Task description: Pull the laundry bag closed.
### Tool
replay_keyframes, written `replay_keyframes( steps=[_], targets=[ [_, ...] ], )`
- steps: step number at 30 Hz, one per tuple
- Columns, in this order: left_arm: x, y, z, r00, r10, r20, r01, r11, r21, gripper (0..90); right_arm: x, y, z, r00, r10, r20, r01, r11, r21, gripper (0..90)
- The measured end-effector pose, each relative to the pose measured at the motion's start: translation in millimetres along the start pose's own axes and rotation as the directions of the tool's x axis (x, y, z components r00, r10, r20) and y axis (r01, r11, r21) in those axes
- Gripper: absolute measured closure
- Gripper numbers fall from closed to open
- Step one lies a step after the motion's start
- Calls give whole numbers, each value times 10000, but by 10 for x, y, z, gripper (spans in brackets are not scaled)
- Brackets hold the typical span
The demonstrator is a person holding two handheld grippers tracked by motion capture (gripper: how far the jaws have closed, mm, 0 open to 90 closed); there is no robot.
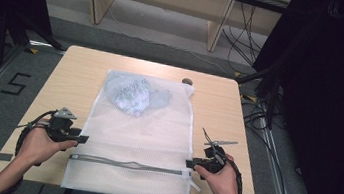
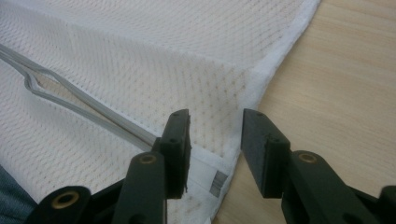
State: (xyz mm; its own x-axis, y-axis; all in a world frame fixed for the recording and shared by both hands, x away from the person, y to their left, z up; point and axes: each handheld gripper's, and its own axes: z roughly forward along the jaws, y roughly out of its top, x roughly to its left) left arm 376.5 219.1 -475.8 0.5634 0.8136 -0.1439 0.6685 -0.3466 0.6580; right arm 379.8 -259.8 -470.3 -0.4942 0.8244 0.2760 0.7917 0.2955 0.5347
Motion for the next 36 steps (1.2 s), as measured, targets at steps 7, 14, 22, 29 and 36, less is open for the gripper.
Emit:
replay_keyframes(
  steps=[7, 14, 22, 29, 36],
  targets=[
    [78, -10, -51, 9998, 180, -2, -180, 9997, -139, 514, 70, 15, 11, 9990, 346, -273, -341, 9992, 189, 625],
    [70, -59, -80, 9890, -1428, -386, 1440, 9891, 310, 719, 239, 84, 92, 9956, -459, -821, 454, 9989, -81, 706],
    [8, -196, -136, 9819, -1890, -102, 1888, 9751, 1163, 851, 661, 176, 180, 9851, -708, -1570, 841, 9933, 795, 795],
    [-19, -186, -70, 9825, -1861, -108, 1858, 9724, 1411, 879, 1042, 373, 399, 9561, -1396, -2578, 1576, 9862, 505, 798],
    [-8, -217, -13, 9804, -1965, -154, 1962, 9647, 1759, 893, 1346, 543, 627, 9452, -1591, -2850, 1870, 9796, 735, 780]
  ],
)
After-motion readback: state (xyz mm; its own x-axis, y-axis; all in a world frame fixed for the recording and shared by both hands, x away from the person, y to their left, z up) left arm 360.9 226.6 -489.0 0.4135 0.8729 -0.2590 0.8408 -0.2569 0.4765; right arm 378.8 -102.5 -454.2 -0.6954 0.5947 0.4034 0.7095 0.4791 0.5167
